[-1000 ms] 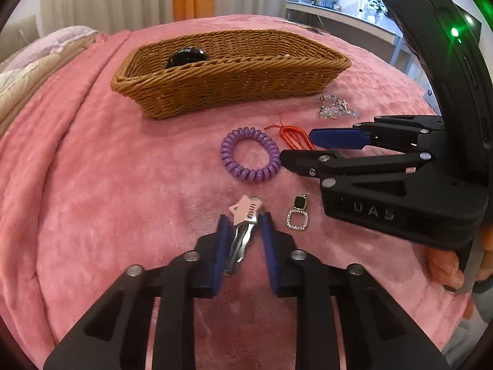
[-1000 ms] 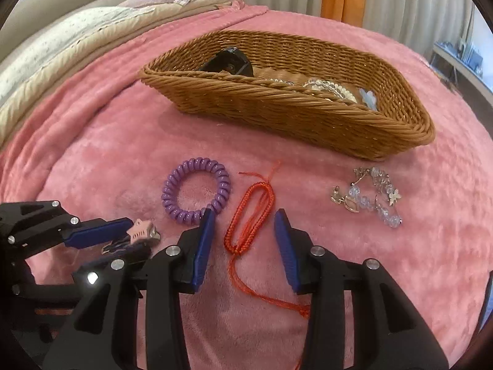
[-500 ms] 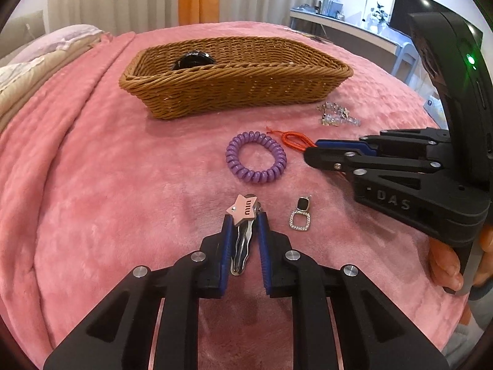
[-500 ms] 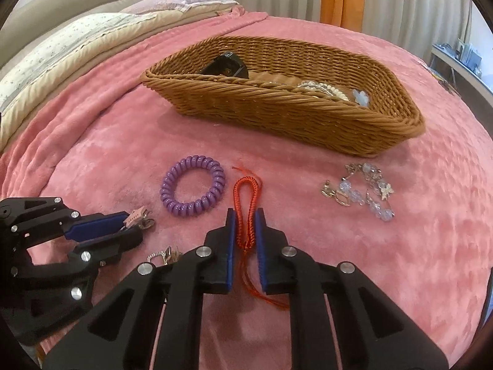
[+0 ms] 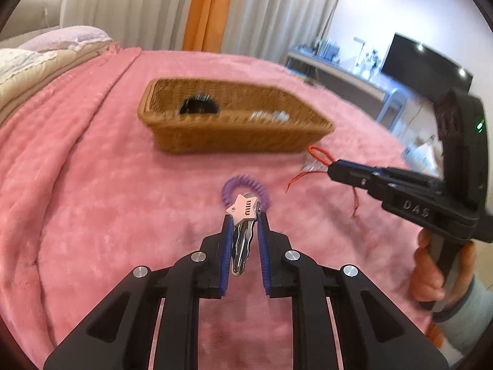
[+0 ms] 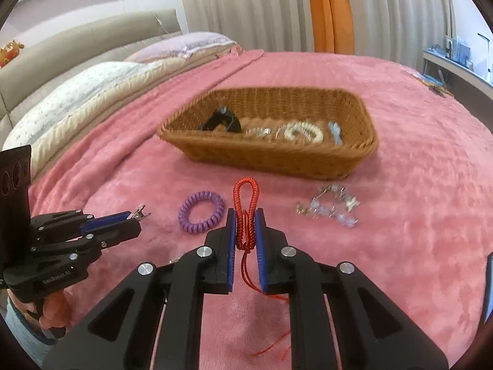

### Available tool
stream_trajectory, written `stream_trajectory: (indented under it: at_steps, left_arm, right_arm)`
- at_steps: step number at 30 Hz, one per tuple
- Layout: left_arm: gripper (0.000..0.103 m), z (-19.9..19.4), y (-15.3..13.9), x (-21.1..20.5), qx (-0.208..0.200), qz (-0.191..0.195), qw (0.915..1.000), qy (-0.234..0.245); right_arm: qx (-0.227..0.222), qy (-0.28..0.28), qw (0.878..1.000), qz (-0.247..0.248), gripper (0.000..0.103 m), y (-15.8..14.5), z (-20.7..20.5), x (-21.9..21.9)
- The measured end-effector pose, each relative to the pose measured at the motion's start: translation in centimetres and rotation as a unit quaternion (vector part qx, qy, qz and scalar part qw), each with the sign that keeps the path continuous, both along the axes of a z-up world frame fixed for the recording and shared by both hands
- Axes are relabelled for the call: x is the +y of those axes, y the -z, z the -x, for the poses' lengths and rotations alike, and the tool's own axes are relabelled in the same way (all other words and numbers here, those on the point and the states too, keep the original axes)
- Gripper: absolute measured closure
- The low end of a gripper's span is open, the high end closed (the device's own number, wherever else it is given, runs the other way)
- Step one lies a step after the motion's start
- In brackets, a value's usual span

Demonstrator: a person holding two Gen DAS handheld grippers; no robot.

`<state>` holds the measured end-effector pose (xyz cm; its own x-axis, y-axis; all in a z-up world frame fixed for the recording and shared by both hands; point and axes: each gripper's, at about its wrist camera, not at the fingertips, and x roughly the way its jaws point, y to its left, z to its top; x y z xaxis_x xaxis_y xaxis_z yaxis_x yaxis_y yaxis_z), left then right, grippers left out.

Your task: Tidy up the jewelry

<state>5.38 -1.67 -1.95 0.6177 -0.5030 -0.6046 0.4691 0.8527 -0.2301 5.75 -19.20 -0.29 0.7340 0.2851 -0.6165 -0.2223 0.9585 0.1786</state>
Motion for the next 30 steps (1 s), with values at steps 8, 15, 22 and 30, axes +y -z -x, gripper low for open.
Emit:
stream_trajectory:
  at_steps: [8,15,22,30]
  left_arm:
    - [0.089,-0.3,-5.6,-1.1,-0.064,0.017,0.9978,0.004]
    - [0.089,-4.8,-9.9,-2.8,-0.097,0.025,0.9948,-0.015]
    - [0.089,-11.5,-10.8,-5.1,-0.087,0.037,0.995,-0.03]
    - [0.089,-15.7,-6.8,-7.3,-0.061,-0.003,0.9966,-0.055]
  right_arm:
    - [-0.068,0.001,0.998,-0.004,0.093,-6.4,-0.3,-1.7]
    - [-0.118,0.009,0.993,0.007,0.093,-10.9,-4.0,-2.3]
    - [-0.092,0.025,0.995,0.005,0.093,-10.4,-10.9,-3.0]
    - [-0.016,0.047,0.999,-0.012,0.093,-4.7,-16.7,-4.6]
